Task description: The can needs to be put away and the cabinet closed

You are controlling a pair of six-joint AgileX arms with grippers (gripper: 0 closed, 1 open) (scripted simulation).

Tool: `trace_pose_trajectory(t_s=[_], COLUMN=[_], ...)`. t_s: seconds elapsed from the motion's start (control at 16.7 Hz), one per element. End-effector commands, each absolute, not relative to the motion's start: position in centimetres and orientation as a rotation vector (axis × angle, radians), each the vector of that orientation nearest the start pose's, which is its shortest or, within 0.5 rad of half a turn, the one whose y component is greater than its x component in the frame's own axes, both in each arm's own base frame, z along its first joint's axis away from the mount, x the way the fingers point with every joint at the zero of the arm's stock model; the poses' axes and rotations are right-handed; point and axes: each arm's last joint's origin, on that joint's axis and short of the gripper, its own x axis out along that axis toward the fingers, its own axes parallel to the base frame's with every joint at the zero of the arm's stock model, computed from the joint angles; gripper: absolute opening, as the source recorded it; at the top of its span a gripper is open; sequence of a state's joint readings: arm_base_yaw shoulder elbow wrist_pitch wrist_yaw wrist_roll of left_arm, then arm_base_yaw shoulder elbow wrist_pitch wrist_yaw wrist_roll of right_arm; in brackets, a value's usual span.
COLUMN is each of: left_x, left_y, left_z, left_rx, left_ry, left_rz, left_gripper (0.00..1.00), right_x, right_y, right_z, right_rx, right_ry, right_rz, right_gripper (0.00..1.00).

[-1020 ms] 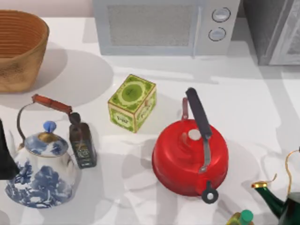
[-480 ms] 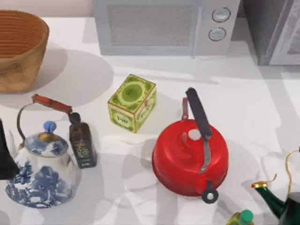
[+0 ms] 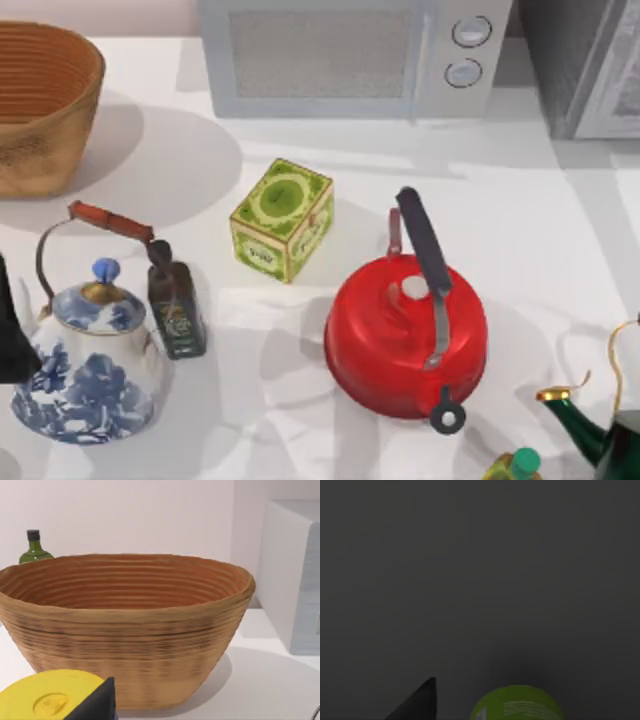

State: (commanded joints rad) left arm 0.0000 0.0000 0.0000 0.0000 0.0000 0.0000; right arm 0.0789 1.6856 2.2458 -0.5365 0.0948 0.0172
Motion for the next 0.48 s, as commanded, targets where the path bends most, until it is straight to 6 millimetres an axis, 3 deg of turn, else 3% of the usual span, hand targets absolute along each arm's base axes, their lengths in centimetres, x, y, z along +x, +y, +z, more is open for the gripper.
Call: trace_pose_trajectory(t_s=[0.12,0.24,0.36,0.48], left_x=[10.6,10.6,10.6,10.6], left_y=[-0.1,-0.1,-0.1,-0.1], left_z=[16.0,16.0,16.0,16.0], left_rx=[0.0,0.0,0.0,0.0], left_ry=[0.0,0.0,0.0,0.0], left_rz=[0.0,0.0,0.0,0.0], left_gripper=[1.0,1.0,1.0,1.0], right_x=[29.5,25.9,22.6,19.6], right_y=[2.5,2.0,1.5,1.1], right_z=[53.7,51.4,47.7,42.6], right_rx=[0.001,-0.001,-0.003,-0.006], right_ry=[-0.016,0.008,0.044,0.087], right_rz=[0.0,-0.001,-0.002,-0.004], right_gripper=[1.0,1.0,1.0,1.0])
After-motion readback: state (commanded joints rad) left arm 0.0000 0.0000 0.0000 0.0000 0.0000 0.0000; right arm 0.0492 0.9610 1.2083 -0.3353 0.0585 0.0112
